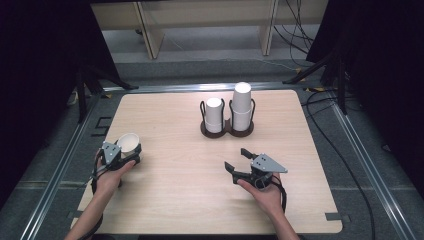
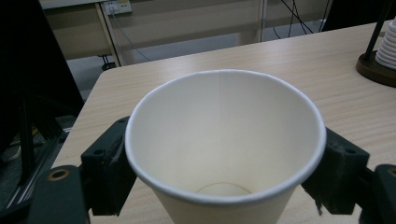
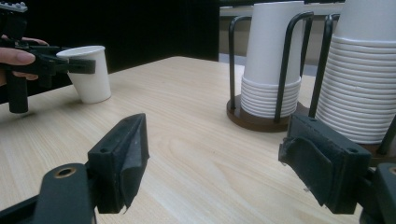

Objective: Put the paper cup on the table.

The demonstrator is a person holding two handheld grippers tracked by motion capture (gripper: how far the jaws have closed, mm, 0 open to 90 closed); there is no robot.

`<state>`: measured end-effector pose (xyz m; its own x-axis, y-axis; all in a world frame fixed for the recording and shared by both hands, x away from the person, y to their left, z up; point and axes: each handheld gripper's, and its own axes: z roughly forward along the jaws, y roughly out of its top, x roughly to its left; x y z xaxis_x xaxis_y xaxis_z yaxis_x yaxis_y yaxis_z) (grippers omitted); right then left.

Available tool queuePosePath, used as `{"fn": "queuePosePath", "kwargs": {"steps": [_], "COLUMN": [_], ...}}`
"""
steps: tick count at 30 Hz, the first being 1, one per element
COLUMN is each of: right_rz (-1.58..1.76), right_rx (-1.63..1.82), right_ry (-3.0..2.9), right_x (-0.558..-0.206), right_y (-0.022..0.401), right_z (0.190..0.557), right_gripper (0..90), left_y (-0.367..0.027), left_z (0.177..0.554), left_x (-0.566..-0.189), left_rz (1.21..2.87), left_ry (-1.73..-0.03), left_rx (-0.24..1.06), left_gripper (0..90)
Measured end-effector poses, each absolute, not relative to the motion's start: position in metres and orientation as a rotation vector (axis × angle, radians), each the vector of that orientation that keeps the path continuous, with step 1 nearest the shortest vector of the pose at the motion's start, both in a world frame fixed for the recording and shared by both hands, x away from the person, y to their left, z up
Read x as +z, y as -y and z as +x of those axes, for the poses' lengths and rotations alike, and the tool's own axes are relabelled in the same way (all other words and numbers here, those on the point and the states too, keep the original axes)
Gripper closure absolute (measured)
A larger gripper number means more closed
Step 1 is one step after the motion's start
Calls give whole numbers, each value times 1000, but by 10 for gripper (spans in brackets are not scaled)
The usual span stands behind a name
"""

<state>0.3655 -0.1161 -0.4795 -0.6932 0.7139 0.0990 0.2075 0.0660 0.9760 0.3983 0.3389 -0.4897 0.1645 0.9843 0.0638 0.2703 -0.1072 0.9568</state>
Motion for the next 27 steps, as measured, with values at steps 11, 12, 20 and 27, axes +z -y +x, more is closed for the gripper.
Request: {"fn": "queuePosePath", "kwargs": {"steps": [11, 12, 20, 27], "right_rz": [899, 902, 909, 918], "right_rx": [1652, 1653, 1657, 1662], "right_ry": [-1946, -1944, -1947, -1955], "right_x": [-479, -480, -480, -480], "right_y": [117, 116, 117, 117], "right_z": [365, 366, 365, 365], "right_gripper": [228, 227, 227, 227], "left_y": [-339, -340, -339, -335], "left_z": [399, 398, 388, 375], "left_x": [-491, -490, -482, -478], "left_rz": [1505, 1508, 1466, 1453], "left_ry": [-1250, -1243, -1231, -1219], "left_rx": [998, 1010, 1037, 1012], "left_gripper": [125, 88, 0, 0]}}
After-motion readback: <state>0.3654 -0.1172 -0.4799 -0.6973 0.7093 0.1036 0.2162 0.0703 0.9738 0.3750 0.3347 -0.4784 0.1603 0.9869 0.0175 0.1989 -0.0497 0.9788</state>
